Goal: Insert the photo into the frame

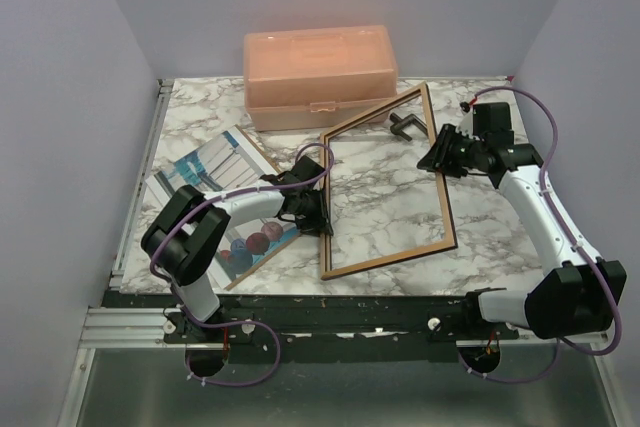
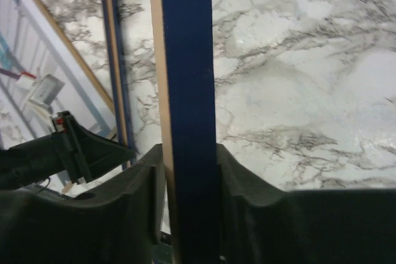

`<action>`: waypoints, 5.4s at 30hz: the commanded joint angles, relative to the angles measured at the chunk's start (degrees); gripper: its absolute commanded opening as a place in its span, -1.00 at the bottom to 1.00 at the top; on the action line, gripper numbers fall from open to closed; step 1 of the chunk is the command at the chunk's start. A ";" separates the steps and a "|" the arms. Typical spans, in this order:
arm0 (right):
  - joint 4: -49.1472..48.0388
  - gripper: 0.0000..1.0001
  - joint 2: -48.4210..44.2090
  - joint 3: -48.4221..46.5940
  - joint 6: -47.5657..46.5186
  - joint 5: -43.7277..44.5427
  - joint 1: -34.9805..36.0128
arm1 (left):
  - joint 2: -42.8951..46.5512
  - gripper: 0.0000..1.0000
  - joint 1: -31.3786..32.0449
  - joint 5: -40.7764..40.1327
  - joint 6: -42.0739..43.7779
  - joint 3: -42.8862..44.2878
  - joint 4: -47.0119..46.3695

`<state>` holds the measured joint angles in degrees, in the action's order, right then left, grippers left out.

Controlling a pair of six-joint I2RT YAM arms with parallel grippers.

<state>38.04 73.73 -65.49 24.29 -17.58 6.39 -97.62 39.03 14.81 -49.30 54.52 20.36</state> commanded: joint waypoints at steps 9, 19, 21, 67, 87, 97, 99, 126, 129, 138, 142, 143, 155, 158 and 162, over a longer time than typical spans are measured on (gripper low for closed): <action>8.35 0.89 -0.26 -2.85 -2.79 10.64 -0.33 | -4.87 -1.00 0.31 -1.47 -0.44 -0.12 -0.56; 9.41 1.00 2.04 -2.96 -1.25 16.46 -0.33 | -5.43 -1.00 0.29 -1.95 -0.22 -0.01 0.24; 9.63 1.00 1.83 -3.55 -0.60 19.14 -0.33 | -5.33 -1.00 0.27 -2.54 0.28 0.15 0.87; 5.93 1.00 0.01 -1.17 2.72 13.47 -0.33 | 4.30 -1.00 2.89 -3.61 8.08 -5.71 10.60; 5.47 1.00 -0.13 -0.84 2.77 11.79 -0.33 | 2.32 -1.00 1.42 -6.17 -1.68 -2.32 9.06; 5.51 1.00 0.88 -1.82 2.58 10.85 -0.33 | -0.54 -1.00 1.10 -4.88 -4.66 1.49 5.14; 5.62 1.00 0.97 -1.92 2.47 10.71 -0.33 | -1.31 -1.00 1.16 -4.44 -5.16 2.18 4.57; 5.20 1.00 1.94 -1.14 2.25 9.45 -0.33 | -12.34 -1.00 7.26 -3.73 3.76 15.01 6.97; 5.26 1.00 1.92 -0.91 2.34 9.31 -0.37 | -12.60 -1.00 7.22 -4.12 5.60 14.89 8.44; 4.54 1.00 1.91 -0.03 2.71 8.17 -0.33 | -12.28 -1.00 7.46 -1.52 -0.49 12.98 6.81; 4.27 1.00 1.51 0.45 2.60 8.11 -0.33 | -10.07 -0.75 7.43 -3.93 -0.38 12.62 8.14; 4.25 1.00 1.42 0.46 2.54 8.05 -0.33 | -9.07 -0.57 7.45 -4.75 -0.03 12.51 8.81; 3.19 1.00 1.23 1.31 2.08 4.65 -0.37 | 7.87 0.45 7.31 -10.72 3.89 8.40 5.64; 2.87 1.00 1.56 2.04 1.98 2.94 -0.35 | 13.81 0.59 7.17 -11.52 4.41 5.32 1.85; 1.72 1.00 2.38 3.62 2.13 0.48 -0.26 | 22.22 0.69 6.92 -12.81 5.20 0.76 -3.00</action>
<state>41.56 75.33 -63.64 26.94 -13.13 6.24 -83.35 46.19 5.34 -45.95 59.64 23.94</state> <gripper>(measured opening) 0.998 0.817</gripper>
